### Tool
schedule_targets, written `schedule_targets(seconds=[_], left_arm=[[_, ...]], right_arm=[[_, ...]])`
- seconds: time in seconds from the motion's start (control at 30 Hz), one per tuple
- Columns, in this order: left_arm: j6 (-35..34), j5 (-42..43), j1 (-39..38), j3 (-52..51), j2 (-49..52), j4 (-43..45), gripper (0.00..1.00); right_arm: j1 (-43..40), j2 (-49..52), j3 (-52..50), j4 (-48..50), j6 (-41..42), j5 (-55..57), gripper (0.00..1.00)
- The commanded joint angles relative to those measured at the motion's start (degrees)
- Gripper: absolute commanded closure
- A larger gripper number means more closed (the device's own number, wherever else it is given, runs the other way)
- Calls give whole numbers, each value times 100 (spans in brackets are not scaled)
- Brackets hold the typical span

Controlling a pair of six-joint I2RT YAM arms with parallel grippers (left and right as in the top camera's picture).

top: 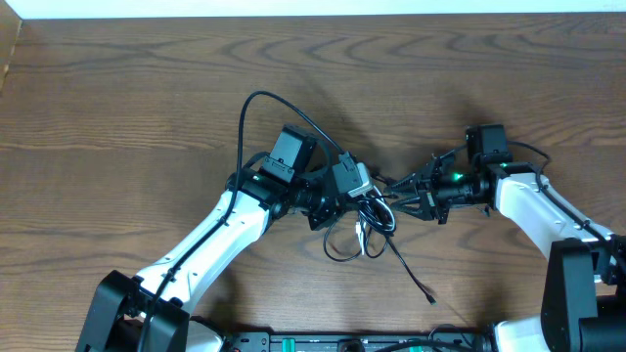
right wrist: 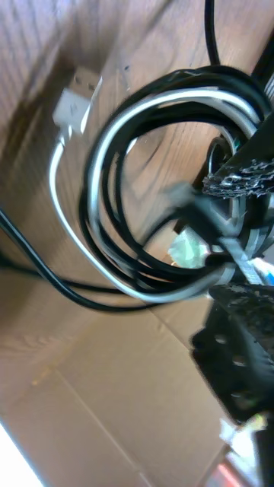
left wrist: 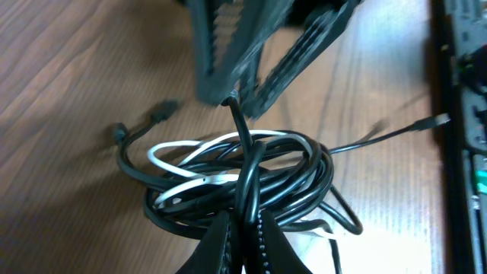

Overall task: Untangle cables
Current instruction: 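Move the right gripper left toward the bundle and grasp a black cable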

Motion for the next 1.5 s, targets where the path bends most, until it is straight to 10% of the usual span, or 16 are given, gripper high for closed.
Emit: schedule_targets(seconds=[0.0,0.13,0.2,1.47], left_arm=[[59,522,-28,-79,-26,63,92],[59,597,-76,-79,-26,101,93],[59,601,-109,-79,-26,101,93],[57,2,-114,-81,-24,-83,66]], right_arm=[[153,-57,76,155,802,210,66],[249,-57,76,400,977,214,71],[295,-57,76,535,981,214,99],[763,-57,76,1327,398,319,99]])
